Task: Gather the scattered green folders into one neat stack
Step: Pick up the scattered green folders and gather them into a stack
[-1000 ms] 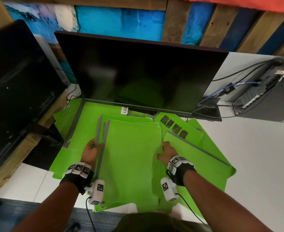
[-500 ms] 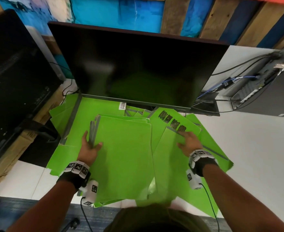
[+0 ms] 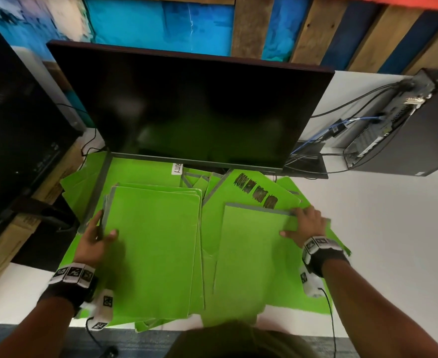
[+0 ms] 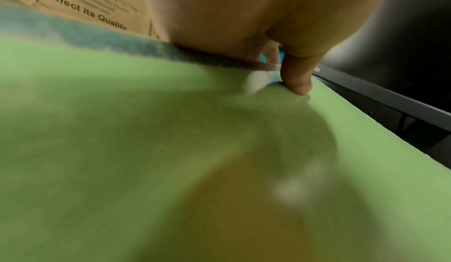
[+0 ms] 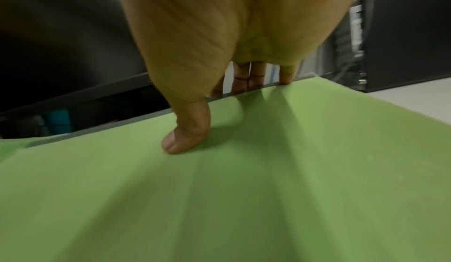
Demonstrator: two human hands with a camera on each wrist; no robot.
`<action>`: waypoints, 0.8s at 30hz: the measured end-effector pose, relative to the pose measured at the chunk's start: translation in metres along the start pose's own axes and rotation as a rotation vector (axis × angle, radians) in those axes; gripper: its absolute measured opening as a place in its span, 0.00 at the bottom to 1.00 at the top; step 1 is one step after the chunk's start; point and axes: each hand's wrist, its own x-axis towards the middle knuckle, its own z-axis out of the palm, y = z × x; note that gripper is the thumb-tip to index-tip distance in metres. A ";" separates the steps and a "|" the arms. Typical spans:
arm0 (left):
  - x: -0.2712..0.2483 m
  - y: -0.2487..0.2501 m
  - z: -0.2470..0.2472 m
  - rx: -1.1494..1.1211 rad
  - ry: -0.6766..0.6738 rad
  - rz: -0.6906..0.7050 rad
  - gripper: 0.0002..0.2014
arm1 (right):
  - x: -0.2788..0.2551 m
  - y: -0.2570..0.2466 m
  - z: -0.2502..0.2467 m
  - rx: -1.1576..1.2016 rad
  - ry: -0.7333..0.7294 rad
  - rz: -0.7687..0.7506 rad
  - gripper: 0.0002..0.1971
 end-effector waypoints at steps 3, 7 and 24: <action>0.002 0.004 0.001 -0.009 0.006 0.008 0.34 | 0.014 -0.038 -0.014 0.116 -0.005 -0.176 0.43; 0.004 -0.005 0.004 -0.016 -0.019 -0.074 0.29 | 0.015 -0.048 -0.014 0.179 0.118 -0.052 0.49; -0.011 0.008 0.015 0.068 -0.038 -0.110 0.11 | -0.009 -0.003 0.035 0.804 0.222 0.836 0.38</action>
